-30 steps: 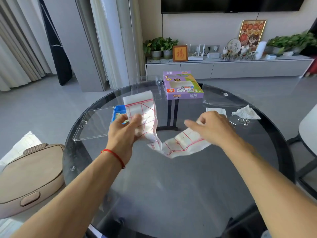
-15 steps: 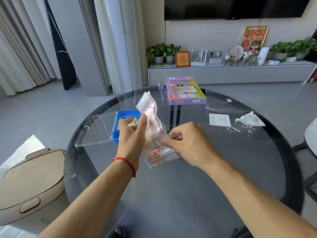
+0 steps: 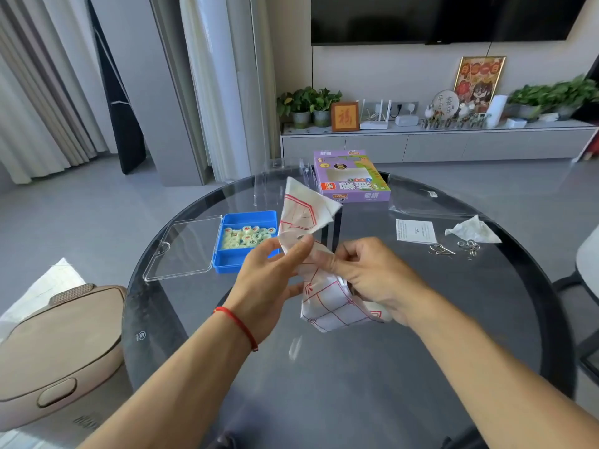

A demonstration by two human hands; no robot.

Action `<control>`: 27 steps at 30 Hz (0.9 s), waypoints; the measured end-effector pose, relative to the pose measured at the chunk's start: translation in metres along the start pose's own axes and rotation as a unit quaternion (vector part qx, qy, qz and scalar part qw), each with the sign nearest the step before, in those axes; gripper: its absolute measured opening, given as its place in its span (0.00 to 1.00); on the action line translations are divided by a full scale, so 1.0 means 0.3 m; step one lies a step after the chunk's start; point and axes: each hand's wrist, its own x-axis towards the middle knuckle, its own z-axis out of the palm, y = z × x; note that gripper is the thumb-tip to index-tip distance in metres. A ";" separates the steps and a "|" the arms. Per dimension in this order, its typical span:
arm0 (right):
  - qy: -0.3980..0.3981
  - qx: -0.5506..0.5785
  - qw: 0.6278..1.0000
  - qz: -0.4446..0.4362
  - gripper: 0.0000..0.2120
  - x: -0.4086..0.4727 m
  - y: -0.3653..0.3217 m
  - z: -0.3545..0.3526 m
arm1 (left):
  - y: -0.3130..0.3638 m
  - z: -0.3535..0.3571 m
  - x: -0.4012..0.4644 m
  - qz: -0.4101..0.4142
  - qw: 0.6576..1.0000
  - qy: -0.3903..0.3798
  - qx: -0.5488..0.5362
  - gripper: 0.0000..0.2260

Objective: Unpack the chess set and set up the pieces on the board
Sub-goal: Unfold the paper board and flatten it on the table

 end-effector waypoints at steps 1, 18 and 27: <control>-0.018 0.029 0.999 0.016 0.24 0.001 0.000 -0.012 | 0.003 -0.004 0.003 -0.012 1.000 -0.007 -0.008 0.18; 0.005 0.082 0.994 0.069 0.15 -0.006 0.062 -0.157 | -0.001 -0.090 0.034 -0.073 0.990 0.121 -0.022 0.17; 0.065 -0.025 0.996 0.052 0.16 -0.023 0.111 -0.213 | -0.023 -0.101 0.040 -0.076 0.994 0.061 0.054 0.21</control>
